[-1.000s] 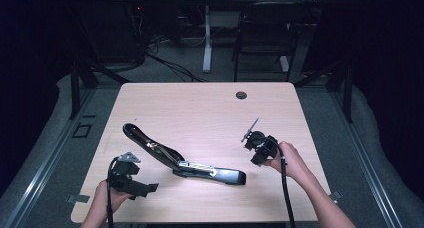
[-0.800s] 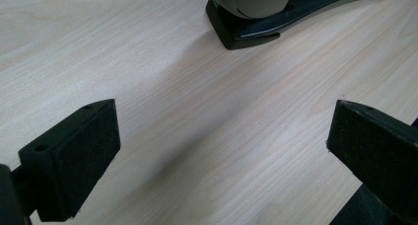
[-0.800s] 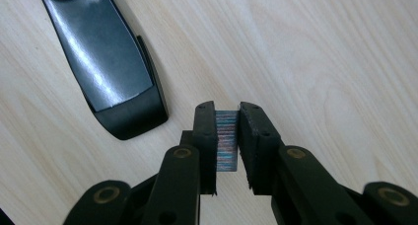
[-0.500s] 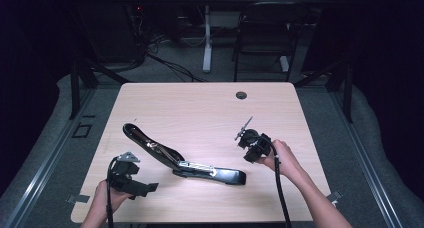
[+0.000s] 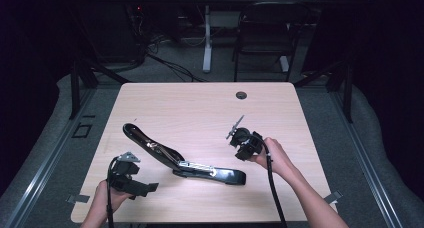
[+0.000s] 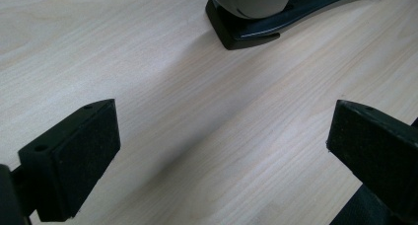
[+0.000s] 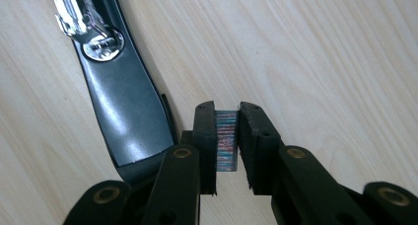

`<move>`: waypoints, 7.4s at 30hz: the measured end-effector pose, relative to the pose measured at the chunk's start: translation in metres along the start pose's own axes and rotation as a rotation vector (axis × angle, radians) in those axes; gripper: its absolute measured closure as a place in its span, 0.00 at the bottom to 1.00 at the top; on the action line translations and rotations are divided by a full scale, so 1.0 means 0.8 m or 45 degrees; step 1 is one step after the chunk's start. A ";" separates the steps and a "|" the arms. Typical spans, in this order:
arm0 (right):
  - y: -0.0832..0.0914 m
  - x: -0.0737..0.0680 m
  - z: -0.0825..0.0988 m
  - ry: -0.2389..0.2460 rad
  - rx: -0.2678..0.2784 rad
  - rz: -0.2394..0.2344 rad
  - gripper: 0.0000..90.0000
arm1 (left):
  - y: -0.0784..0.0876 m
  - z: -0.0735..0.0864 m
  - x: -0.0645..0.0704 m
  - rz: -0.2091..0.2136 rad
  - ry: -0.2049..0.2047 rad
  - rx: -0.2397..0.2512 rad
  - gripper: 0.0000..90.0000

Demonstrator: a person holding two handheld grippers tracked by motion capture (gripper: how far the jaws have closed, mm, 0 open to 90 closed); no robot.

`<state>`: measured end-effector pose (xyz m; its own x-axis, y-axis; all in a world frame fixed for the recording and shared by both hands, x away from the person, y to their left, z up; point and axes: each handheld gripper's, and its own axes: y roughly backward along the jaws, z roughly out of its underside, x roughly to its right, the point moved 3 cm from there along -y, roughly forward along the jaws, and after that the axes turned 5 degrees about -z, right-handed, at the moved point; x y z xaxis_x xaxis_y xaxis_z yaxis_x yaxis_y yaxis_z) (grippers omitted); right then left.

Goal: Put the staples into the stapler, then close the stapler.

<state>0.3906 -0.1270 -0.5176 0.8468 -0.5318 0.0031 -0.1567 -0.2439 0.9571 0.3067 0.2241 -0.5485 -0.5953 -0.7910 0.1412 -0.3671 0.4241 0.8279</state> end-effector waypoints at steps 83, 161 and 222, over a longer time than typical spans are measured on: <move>-0.025 -0.069 -0.082 0.265 0.165 -0.337 0.87 | -0.001 0.000 0.001 0.013 -0.007 -0.002 0.00; -0.042 -0.066 -0.074 0.313 0.076 -0.312 0.83 | -0.001 0.000 0.001 0.011 -0.008 -0.001 0.00; 0.000 -0.031 0.015 -0.014 0.415 -0.100 0.16 | 0.012 0.001 -0.032 -0.104 0.199 0.088 0.02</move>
<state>0.3638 -0.1238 -0.5208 0.8573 -0.5098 -0.0716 -0.2474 -0.5299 0.8112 0.3180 0.2491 -0.5448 -0.4451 -0.8806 0.1626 -0.4612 0.3810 0.8013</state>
